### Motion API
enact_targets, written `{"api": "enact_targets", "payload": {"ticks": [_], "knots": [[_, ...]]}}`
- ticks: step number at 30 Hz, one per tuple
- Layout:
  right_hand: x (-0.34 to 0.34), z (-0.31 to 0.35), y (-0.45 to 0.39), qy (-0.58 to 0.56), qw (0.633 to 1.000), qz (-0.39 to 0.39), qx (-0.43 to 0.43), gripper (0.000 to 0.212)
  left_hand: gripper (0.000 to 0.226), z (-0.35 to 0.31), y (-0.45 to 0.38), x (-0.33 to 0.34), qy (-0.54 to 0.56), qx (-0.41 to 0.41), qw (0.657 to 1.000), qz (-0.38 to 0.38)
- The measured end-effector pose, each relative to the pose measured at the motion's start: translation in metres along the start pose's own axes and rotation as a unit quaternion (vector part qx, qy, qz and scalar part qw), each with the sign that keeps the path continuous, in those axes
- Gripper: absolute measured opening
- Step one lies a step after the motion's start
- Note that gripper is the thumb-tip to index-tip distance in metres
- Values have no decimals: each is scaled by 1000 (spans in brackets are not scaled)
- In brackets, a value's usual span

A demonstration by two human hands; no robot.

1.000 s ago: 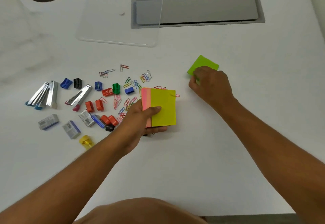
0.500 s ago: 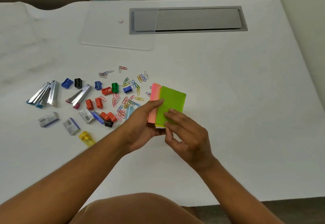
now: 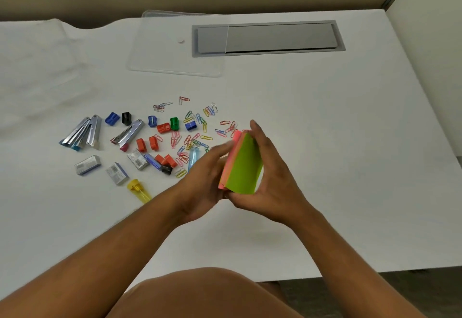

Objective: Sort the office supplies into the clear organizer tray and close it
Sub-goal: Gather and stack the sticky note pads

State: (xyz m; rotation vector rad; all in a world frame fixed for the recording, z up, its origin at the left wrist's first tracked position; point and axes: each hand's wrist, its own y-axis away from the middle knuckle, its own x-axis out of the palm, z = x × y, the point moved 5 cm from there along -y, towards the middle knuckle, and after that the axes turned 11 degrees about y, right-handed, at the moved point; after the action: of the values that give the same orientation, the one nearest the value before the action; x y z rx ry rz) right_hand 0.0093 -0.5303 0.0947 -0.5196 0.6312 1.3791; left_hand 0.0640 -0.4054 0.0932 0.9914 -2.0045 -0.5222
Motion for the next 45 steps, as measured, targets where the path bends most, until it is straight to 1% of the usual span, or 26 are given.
{"api": "enact_targets", "payload": {"ticks": [2,6,9,11,14,16,18,21,23,25,27,28,30,31,32,33,34,36,38,40,41,43,45], "knots": [[4,7,5,-39,999,8,-4,131,62,-4,7,-1,-12,-9,1000,17],[21,19,10,-124,990,68,8,131,51,-4,12,-4,-55,11,998,3],[28,24,9,-128,989,69,3,122,37,-3,20,-9,-47,22,998,-25],[31,27,10,-139,987,75,-1,118,38,-2,25,-10,-53,18,998,-24],[37,32,10,-143,986,86,-17,125,44,-4,29,-13,-67,35,997,-19],[41,37,5,-127,989,79,-17,127,45,-4,32,-17,-47,39,998,-12],[45,42,2,-115,991,60,-19,124,40,-4,37,-20,-19,36,999,16],[55,60,-2,-91,993,49,-51,122,37,-10,48,-34,-30,25,998,39],[55,64,-4,-86,993,54,-65,123,47,-13,51,-34,-50,21,998,44],[60,72,-9,-78,992,64,-73,123,62,-15,54,-44,-33,23,998,42],[70,84,-15,-62,993,72,-75,119,67,-19,59,-62,-14,23,998,50],[74,90,-17,-46,993,74,-75,117,71,-22,62,-71,-9,19,998,64],[84,104,-21,-19,994,76,-72,117,94,-27,70,-88,-15,-7,995,97],[90,113,-23,-10,995,75,-71,119,100,-31,75,-98,-23,-15,993,114],[96,124,-25,-5,995,76,-72,121,95,-35,80,-108,-29,-14,991,128],[104,137,-27,-4,995,77,-71,123,82,-41,86,-117,-33,-7,990,136],[113,151,-31,-2,994,78,-69,124,70,-46,92,-128,-33,0,991,132],[134,179,-40,8,994,73,-76,120,57,-57,106,-156,-25,10,992,119],[156,204,-52,16,993,61,-98,112,53,-67,120,-188,-9,11,992,126],[179,229,-63,21,991,54,-119,108,65,-78,135,-217,-11,8,990,137],[190,241,-68,23,990,54,-128,108,65,-83,142,-232,-13,7,990,139],[213,265,-78,20,987,66,-143,109,51,-93,154,-259,-5,14,990,142],[235,287,-89,13,984,100,-149,115,54,-101,164,-284,23,18,990,141]]}}
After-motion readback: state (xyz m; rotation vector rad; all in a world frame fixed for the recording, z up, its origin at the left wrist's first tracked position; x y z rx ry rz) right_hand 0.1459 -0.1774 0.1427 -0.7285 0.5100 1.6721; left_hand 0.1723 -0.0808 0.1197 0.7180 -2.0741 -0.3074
